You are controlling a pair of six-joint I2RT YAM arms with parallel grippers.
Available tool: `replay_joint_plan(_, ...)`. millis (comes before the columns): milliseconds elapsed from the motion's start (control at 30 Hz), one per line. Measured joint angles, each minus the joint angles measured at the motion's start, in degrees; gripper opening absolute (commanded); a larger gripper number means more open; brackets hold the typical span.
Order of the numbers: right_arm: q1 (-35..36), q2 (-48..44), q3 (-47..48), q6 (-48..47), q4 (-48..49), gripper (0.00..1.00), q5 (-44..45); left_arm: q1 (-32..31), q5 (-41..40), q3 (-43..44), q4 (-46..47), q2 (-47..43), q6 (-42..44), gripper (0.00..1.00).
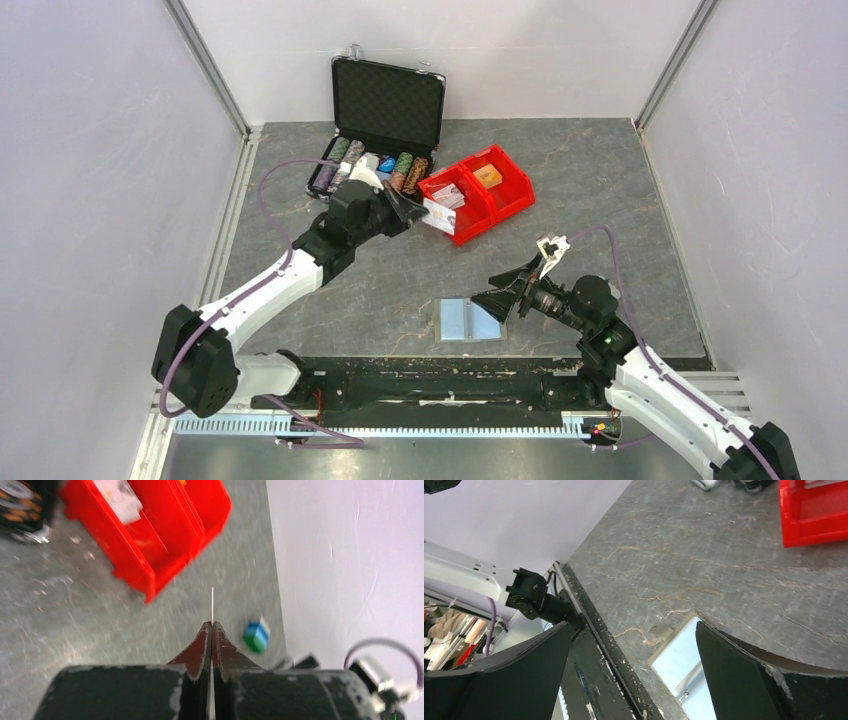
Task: Take the credit cards out of the card holder
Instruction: Place the credit card in the storage box.
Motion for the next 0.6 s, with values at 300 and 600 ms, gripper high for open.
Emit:
replay_joint_plan(300,0.0,-0.6,2.4,-2.3,-7.0,0.98,4.9,1.2,-22.8,-0.8,16.2,11.3,-12.1,0.02)
replay_joint_plan(600,0.0,1.3,6.1,-4.8,-10.4,0.98,6.9,0.1,-36.6,14.1,7.6,22.8,-22.7,0.02)
